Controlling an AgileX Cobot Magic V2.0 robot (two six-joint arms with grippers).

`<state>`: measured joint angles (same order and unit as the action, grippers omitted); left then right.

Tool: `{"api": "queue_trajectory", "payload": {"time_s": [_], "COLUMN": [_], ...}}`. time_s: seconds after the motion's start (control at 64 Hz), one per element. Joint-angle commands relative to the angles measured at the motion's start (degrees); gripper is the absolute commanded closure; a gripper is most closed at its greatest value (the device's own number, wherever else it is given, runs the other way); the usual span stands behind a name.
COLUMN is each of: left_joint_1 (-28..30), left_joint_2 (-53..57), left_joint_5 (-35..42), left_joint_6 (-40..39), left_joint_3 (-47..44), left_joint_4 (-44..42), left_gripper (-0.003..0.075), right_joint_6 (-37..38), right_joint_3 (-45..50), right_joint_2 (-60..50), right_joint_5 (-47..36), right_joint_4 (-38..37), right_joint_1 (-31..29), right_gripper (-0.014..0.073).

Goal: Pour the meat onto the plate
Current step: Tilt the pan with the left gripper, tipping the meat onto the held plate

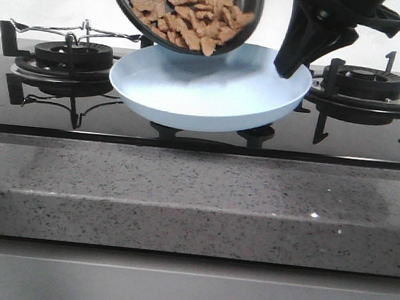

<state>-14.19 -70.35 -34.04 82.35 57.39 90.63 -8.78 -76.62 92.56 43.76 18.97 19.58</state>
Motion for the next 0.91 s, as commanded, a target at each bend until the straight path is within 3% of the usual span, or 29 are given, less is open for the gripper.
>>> {"api": "queue_trajectory", "payload": {"time_s": [0.0, 0.468, 0.671, 0.89], "left_joint_1": [-1.89, -6.21, -6.21, -6.21], "left_joint_2": [2.19, 6.26, 6.86, 6.86], "left_joint_5": [-0.16, 1.48, -1.66, -2.44], "left_joint_6": [5.21, 27.82, 32.99, 33.11], "left_joint_3": [2.37, 3.26, 3.26, 3.26], "left_joint_4": [4.64, 4.35, 4.24, 4.24], "left_gripper": [0.0741, 0.0741, 0.0741, 0.0741], "right_joint_6": [-0.51, -0.51, -0.51, -0.51], "right_joint_3": [-1.52, -1.52, -1.52, -1.52], "right_joint_2": [-2.80, -2.80, -2.80, -2.80], "right_joint_5": [-2.80, -2.80, -2.80, -2.80], "right_joint_4": [1.22, 1.22, 1.22, 1.22], "right_joint_1": [-0.09, -0.09, -0.09, -0.09], "right_gripper": [0.0661, 0.0661, 0.0661, 0.0661]}}
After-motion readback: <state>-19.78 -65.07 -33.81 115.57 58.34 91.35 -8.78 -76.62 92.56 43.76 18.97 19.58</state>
